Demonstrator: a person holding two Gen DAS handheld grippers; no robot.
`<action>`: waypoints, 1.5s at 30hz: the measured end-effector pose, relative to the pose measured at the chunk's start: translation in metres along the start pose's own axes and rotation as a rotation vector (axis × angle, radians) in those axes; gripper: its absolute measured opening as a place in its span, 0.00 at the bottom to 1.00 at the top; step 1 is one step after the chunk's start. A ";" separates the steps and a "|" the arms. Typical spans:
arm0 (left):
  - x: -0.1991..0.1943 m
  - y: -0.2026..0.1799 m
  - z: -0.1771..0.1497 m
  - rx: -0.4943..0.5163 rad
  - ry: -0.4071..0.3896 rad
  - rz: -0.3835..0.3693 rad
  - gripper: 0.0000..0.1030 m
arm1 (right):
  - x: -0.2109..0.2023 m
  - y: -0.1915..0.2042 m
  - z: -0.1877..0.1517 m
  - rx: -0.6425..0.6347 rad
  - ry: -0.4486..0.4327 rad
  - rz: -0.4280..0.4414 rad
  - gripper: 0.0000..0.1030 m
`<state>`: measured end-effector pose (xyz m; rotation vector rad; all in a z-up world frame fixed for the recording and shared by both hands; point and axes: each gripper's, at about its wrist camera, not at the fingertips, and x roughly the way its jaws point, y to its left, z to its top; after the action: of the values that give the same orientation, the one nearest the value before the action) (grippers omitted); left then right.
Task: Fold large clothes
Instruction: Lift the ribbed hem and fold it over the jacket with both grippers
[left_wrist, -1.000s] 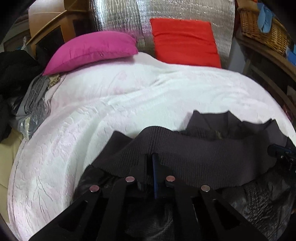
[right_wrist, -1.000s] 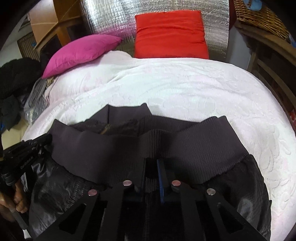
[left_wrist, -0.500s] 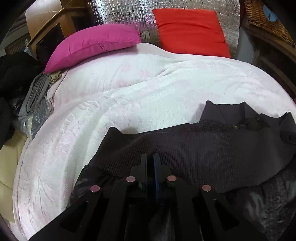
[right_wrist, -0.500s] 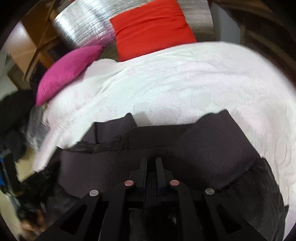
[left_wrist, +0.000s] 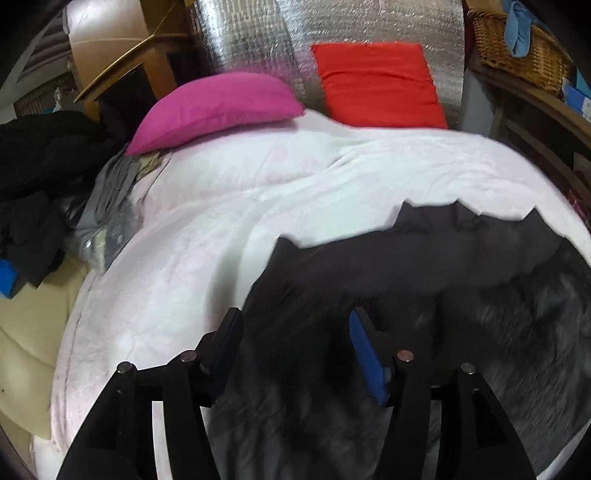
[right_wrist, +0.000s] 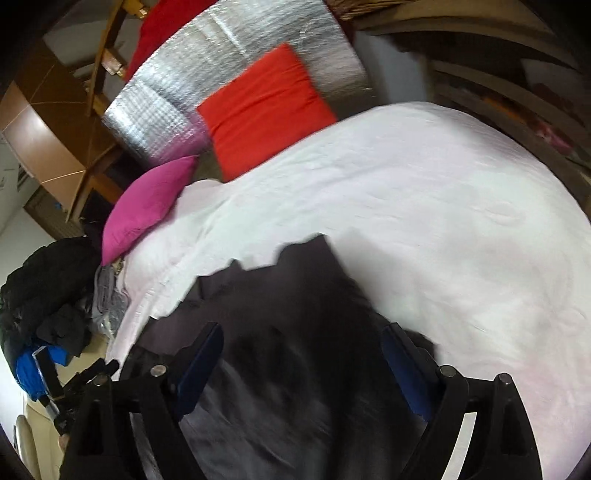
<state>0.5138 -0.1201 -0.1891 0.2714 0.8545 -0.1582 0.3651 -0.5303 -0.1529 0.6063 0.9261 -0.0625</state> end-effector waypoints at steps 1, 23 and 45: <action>0.001 0.005 -0.005 0.005 0.018 -0.001 0.59 | -0.003 -0.008 -0.004 0.008 0.013 -0.002 0.87; 0.028 0.089 -0.060 -0.130 0.216 -0.273 0.81 | 0.035 -0.089 -0.050 0.201 0.305 0.201 0.87; 0.059 0.055 -0.079 -0.115 0.415 -0.780 0.84 | 0.069 -0.071 -0.058 0.198 0.410 0.483 0.91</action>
<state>0.5090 -0.0456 -0.2742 -0.1598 1.3476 -0.7969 0.3432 -0.5457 -0.2644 1.0378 1.1511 0.4215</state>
